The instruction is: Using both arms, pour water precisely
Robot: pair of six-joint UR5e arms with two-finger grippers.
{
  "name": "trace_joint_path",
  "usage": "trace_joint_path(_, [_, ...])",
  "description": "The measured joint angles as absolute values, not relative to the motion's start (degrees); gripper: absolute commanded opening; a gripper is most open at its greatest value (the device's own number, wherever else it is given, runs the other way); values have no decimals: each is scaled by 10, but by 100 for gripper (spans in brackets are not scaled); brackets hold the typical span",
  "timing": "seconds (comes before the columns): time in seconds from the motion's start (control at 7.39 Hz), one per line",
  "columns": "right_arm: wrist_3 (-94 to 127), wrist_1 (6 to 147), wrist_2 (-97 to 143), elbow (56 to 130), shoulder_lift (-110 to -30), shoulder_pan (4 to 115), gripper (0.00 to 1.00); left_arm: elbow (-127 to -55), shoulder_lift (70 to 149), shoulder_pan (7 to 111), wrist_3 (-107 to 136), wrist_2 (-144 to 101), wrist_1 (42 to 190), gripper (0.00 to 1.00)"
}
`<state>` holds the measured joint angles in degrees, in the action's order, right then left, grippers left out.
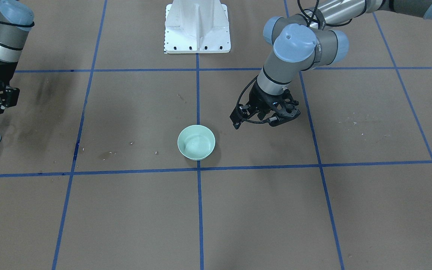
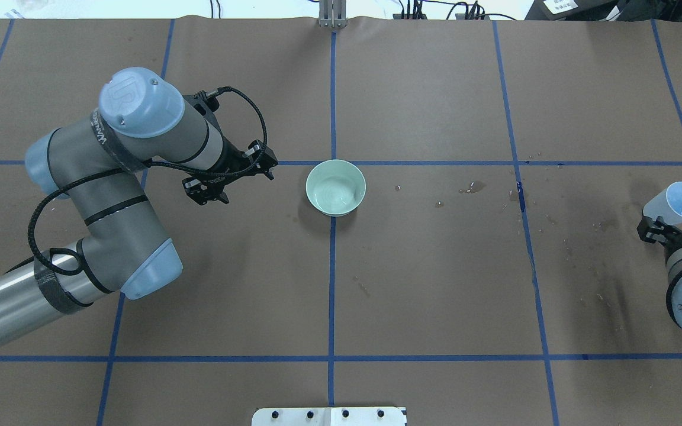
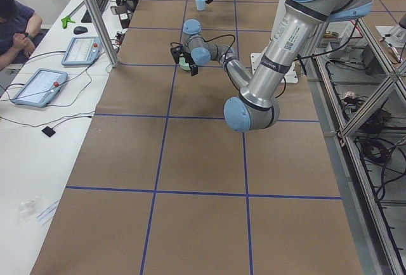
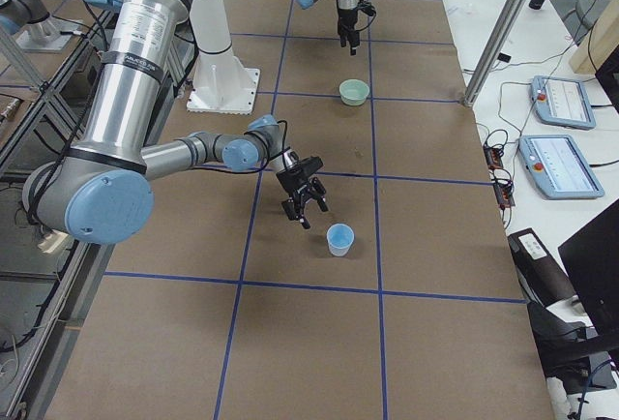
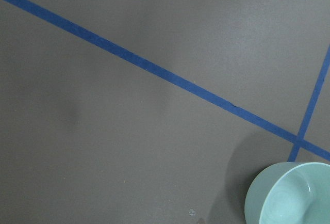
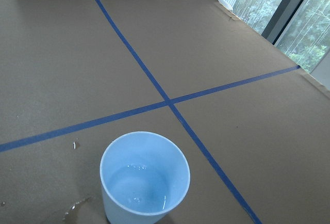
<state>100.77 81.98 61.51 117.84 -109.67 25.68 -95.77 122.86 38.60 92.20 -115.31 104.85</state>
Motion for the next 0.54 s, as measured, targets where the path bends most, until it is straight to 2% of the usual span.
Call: trace_joint_path(0.54, [1052,849,518,1112,-1054,240,97,-963,1220,386,922,-1153,1049,100])
